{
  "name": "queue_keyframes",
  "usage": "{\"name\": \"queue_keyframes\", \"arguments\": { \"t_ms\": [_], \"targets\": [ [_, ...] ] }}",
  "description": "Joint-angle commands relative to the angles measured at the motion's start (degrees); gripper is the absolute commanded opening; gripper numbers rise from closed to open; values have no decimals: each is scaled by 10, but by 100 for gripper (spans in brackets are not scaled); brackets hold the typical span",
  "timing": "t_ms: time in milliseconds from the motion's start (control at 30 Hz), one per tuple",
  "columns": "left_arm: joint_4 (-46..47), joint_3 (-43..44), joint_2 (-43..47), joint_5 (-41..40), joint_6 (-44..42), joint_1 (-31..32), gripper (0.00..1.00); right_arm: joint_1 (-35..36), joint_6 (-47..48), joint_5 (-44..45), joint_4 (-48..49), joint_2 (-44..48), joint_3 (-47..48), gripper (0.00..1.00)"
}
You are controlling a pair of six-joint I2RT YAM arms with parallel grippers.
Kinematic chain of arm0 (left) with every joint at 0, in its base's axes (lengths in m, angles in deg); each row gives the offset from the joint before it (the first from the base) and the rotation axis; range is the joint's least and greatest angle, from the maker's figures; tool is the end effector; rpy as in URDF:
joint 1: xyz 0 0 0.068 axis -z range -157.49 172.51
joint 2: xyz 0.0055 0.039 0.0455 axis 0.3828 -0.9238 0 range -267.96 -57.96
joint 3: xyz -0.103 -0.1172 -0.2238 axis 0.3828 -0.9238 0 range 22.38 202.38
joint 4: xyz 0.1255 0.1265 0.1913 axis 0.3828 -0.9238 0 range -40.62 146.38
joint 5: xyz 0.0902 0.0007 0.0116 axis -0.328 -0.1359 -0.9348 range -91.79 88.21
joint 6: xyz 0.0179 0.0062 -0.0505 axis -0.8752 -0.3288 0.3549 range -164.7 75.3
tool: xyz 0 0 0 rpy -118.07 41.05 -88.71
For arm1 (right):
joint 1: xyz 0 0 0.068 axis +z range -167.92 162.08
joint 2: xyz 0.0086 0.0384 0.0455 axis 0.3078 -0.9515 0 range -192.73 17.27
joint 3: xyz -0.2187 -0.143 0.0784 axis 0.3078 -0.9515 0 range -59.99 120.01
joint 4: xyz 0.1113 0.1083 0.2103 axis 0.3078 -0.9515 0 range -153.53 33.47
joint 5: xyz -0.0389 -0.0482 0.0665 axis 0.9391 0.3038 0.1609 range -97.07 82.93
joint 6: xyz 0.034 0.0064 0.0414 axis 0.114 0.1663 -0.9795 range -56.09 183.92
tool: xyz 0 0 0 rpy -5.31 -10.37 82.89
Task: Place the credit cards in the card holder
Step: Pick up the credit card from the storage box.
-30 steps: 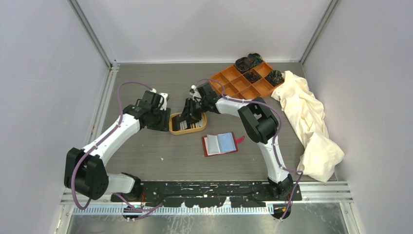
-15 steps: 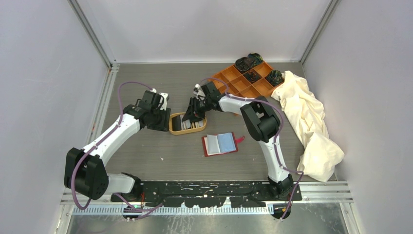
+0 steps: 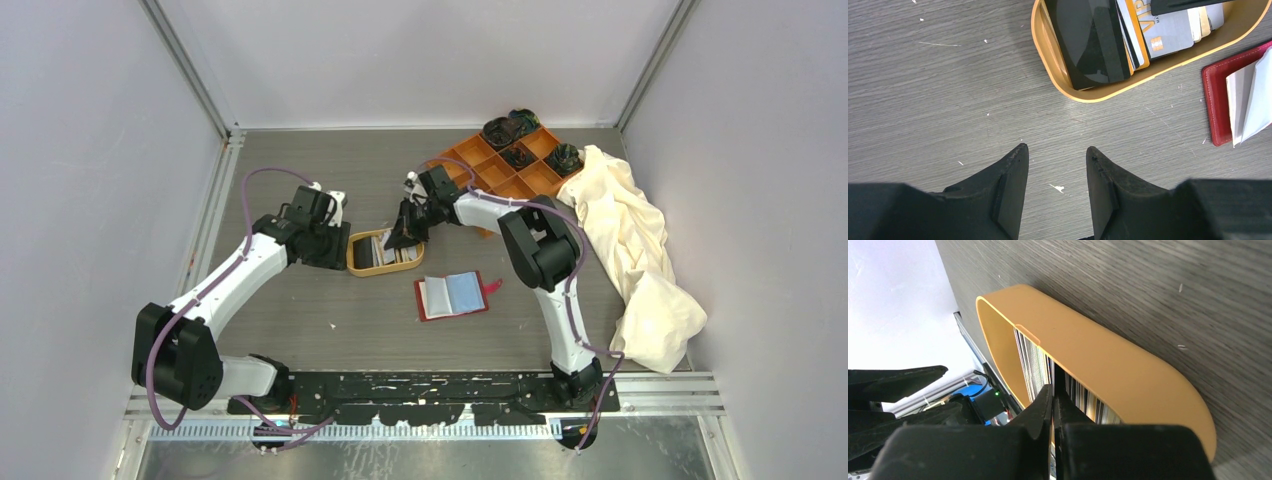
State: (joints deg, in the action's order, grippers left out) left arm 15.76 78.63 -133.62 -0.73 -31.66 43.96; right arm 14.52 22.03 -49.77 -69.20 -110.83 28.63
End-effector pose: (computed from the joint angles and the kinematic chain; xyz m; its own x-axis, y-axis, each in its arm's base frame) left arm 0.2421 -0.0958 0.2494 -0.8699 0.0995 -0.4831 0.1828 0.9747 -0.1284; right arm 0.3850 0.2734 0.1327 -0.9938 -0.0503 -0.0996 -0.1103 0.5783 0.8083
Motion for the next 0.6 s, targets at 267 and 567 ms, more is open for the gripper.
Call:
{"name": "queue_keyframes", "arguments": {
  "t_ms": [267,567],
  "targets": [
    [6,33,20,39,-11,-3,53,-18,85,56,-76,101,20,1],
    [50,76,79,159,188,-6,68,-32,138,56,-100,162,-7,1]
  ]
}}
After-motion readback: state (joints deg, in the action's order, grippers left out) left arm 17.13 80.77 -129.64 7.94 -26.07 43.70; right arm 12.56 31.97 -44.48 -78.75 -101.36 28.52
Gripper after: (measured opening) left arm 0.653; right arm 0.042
